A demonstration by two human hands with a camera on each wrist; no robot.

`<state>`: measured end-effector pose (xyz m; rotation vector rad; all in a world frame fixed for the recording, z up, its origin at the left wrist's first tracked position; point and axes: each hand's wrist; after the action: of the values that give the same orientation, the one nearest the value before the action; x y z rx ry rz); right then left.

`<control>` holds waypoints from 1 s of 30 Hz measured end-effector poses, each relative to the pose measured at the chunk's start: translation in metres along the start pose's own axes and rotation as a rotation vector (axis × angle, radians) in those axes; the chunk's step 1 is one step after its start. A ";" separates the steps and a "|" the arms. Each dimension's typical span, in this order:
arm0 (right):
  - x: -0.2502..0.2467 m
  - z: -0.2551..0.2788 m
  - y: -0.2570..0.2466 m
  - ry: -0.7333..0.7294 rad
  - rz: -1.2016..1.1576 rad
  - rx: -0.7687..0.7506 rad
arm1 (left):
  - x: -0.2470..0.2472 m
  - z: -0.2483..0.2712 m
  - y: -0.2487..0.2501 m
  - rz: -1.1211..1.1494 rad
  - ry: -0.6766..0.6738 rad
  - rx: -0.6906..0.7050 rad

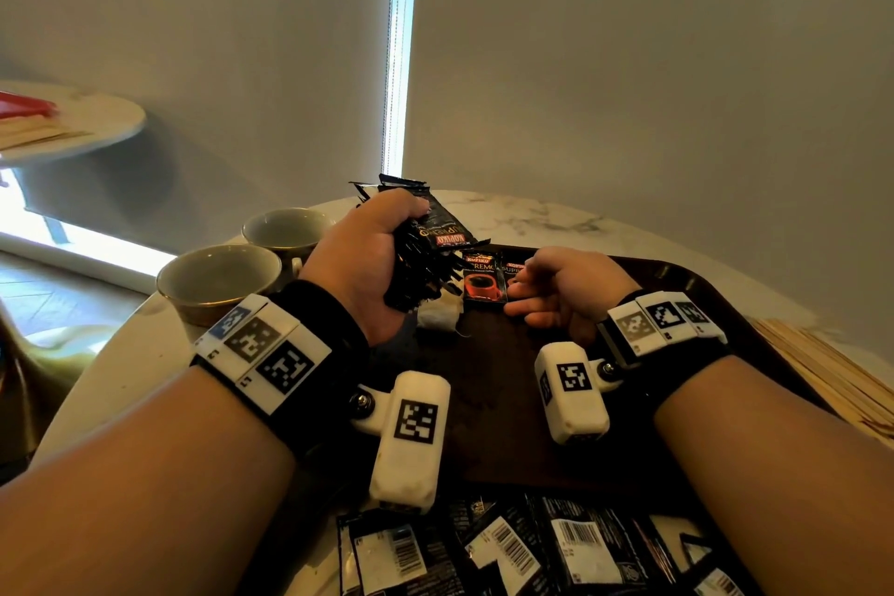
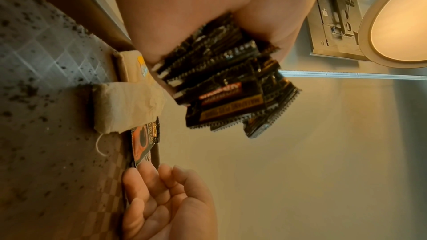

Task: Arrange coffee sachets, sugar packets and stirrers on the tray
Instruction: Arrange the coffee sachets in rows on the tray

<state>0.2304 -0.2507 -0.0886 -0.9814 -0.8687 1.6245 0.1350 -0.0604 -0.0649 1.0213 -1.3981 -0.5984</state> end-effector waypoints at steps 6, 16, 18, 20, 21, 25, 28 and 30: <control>-0.002 -0.006 0.002 -0.009 0.036 -0.011 | 0.003 0.002 0.000 0.008 0.001 -0.013; -0.010 0.009 -0.016 -0.332 -0.094 -0.511 | 0.002 0.007 0.003 0.000 -0.146 -0.109; -0.006 0.016 -0.018 -0.425 0.021 -0.574 | 0.003 0.008 0.002 0.005 -0.186 -0.130; 0.000 0.023 -0.018 -0.487 0.096 -0.594 | 0.004 0.009 0.001 0.022 -0.204 -0.149; 0.001 0.027 -0.018 -0.521 0.108 -0.599 | 0.003 0.009 0.001 0.031 -0.210 -0.152; 0.006 0.033 -0.017 -0.466 0.172 -0.702 | 0.003 0.009 0.001 0.027 -0.219 -0.141; 0.006 0.032 -0.016 -0.413 0.201 -0.740 | 0.003 0.010 0.003 0.058 -0.257 -0.142; 0.007 0.032 -0.016 -0.390 0.209 -0.766 | 0.004 0.011 0.004 0.078 -0.279 -0.147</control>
<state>0.2064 -0.2429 -0.0626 -1.3169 -1.7868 1.7130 0.1240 -0.0646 -0.0609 0.7841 -1.6037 -0.7963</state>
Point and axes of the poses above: each hand's wrist, its own z-axis away from the middle knuckle, its own x-axis out of the palm, y = z × x, and after that the axes turned 11 degrees about x, right-handed
